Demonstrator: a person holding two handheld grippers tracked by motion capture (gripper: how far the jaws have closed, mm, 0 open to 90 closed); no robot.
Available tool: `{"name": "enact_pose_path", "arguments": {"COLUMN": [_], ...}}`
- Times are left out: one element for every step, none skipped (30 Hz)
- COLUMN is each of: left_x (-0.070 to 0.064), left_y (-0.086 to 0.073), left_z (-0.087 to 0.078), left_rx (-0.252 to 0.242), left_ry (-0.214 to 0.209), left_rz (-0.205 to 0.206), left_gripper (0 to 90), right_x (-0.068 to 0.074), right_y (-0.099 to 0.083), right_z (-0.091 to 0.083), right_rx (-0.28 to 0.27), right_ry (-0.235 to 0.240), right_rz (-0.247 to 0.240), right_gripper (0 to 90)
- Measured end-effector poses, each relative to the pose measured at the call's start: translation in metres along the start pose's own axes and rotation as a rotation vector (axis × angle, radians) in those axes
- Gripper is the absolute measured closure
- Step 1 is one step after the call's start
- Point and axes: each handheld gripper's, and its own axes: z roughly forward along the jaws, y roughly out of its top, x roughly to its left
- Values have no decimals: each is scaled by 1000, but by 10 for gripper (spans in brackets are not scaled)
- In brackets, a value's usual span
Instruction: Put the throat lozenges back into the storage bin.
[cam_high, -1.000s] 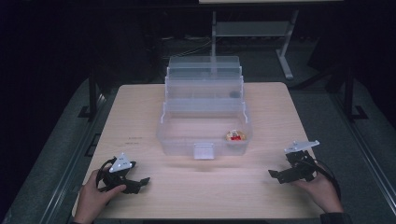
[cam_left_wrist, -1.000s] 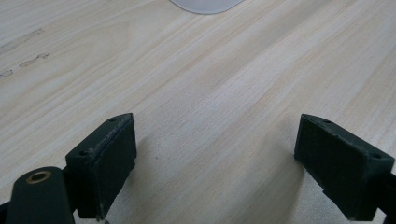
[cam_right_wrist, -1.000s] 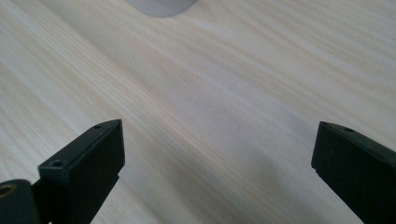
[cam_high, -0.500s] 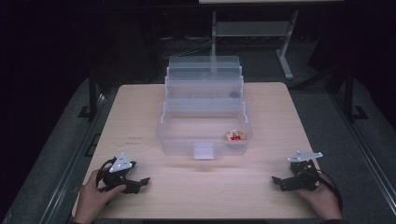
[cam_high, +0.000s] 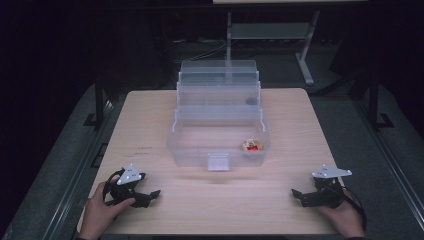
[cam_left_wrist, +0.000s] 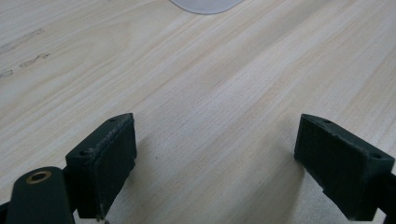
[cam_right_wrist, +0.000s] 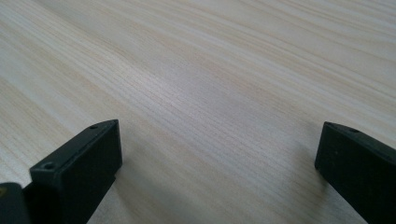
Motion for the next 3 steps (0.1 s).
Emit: {"name": "enact_pose_path", "arguments": {"left_x": [0,0,0], "left_y": [0,0,0], "left_z": [0,0,0], "left_rx": [0,0,0], "left_ry": [0,0,0], "left_rz": [0,0,0], "left_gripper": [119,120,120], "right_x": [0,0,0], "right_y": [0,0,0], "right_z": [0,0,0], "right_rx": [0,0,0], "right_ry": [0,0,0], "right_rz": [0,0,0], "right_gripper": [1,1,1]}}
